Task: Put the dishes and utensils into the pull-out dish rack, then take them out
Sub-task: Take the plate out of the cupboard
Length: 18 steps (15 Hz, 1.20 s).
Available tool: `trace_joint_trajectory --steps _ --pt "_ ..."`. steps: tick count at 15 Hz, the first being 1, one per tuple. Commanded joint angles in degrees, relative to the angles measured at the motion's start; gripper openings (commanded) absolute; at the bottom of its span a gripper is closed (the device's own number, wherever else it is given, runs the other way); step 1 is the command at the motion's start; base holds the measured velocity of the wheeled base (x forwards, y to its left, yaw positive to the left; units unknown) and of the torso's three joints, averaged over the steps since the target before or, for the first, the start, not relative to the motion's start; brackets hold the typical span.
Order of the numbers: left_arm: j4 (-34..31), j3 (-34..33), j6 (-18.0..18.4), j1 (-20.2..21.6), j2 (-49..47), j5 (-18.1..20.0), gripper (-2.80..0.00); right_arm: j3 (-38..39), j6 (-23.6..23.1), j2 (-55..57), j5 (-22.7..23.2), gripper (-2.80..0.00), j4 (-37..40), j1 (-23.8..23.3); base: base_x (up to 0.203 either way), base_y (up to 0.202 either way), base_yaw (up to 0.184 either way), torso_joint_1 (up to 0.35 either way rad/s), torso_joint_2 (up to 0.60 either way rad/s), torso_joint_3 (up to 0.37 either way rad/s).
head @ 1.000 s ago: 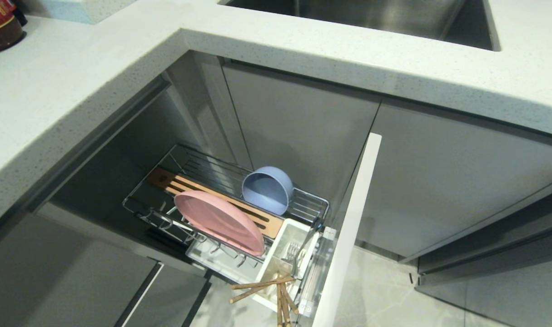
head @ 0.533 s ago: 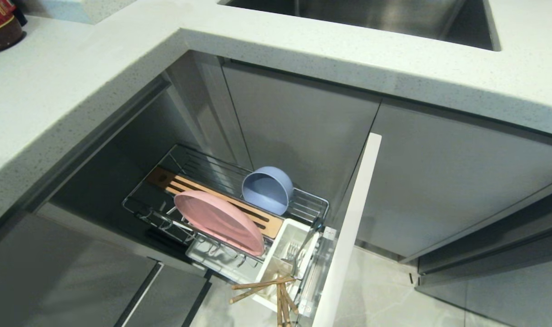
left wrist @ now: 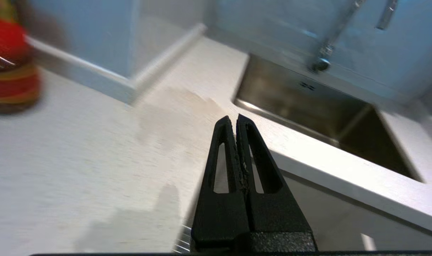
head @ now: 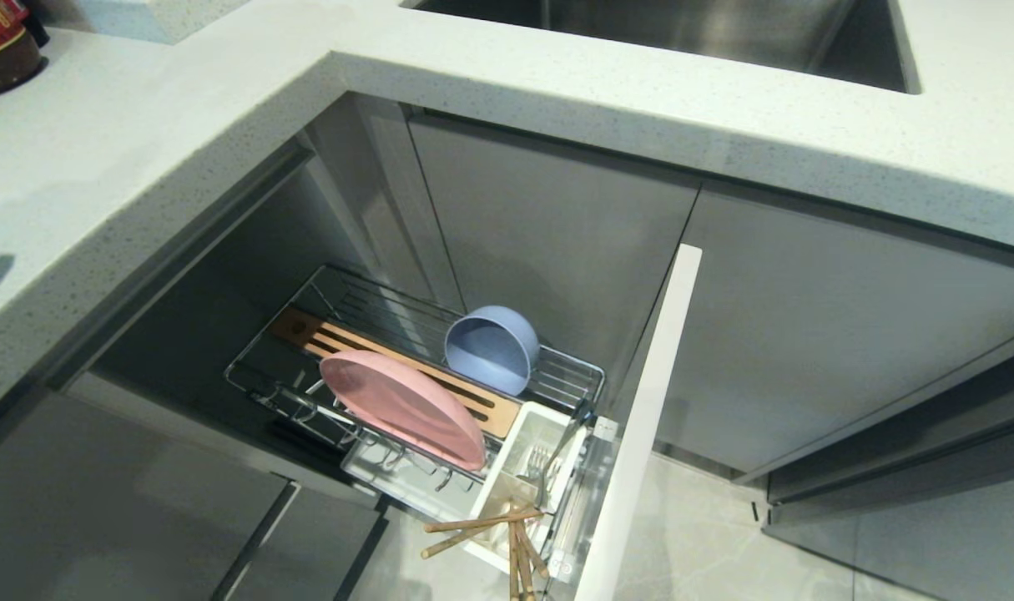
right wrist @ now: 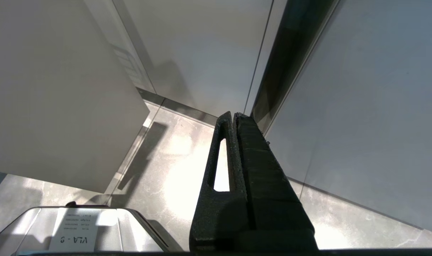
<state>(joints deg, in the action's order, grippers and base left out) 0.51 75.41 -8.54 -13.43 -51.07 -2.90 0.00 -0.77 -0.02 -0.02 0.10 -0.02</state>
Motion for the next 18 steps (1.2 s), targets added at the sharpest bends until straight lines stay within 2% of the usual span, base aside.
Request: trace_joint_trajectory --steps 1,5,7,10,12,14,17,18 --pt "0.2 -0.1 -0.4 -8.2 -4.1 -3.4 -2.8 0.0 0.0 0.0 0.0 -2.8 0.0 -0.1 0.0 0.0 0.0 0.0 0.0 0.0" --pt "0.6 -1.7 -3.5 -29.2 -10.3 -18.5 -2.8 0.0 0.0 0.0 0.0 -2.8 0.0 0.0 0.0 0.0 0.0 0.0 0.0 0.0" --pt "1.6 -2.8 -5.8 -36.1 -14.5 -27.1 -2.8 0.0 0.0 0.0 0.0 -2.8 0.0 0.0 0.0 0.0 0.0 0.0 0.0 0.0" --pt "1.6 -4.8 -9.4 -45.4 -18.5 -34.4 -2.8 0.0 0.0 0.0 0.0 -2.8 0.0 0.0 0.0 0.0 0.0 0.0 0.0 0.0" --pt "1.3 -5.6 -11.6 -47.0 -22.0 -38.2 -2.8 0.0 0.0 0.0 0.0 -2.8 0.0 0.0 0.0 0.0 0.0 0.0 0.0 0.0" --pt "-5.1 -5.3 -12.5 -47.1 -23.9 -40.6 -2.8 0.0 0.0 0.0 0.0 -2.8 0.0 0.0 0.0 0.0 0.0 0.0 0.0 0.0" --pt "-14.1 -2.5 -18.8 -47.1 -27.1 -42.0 -2.8 0.0 0.0 0.0 0.0 -2.8 0.0 0.0 0.0 0.0 0.0 0.0 0.0 0.0" --pt "-17.7 -1.6 -22.6 -47.2 -28.5 -42.1 -2.8 0.0 0.0 0.0 0.0 -2.8 0.0 0.0 0.0 0.0 0.0 0.0 0.0 0.0"
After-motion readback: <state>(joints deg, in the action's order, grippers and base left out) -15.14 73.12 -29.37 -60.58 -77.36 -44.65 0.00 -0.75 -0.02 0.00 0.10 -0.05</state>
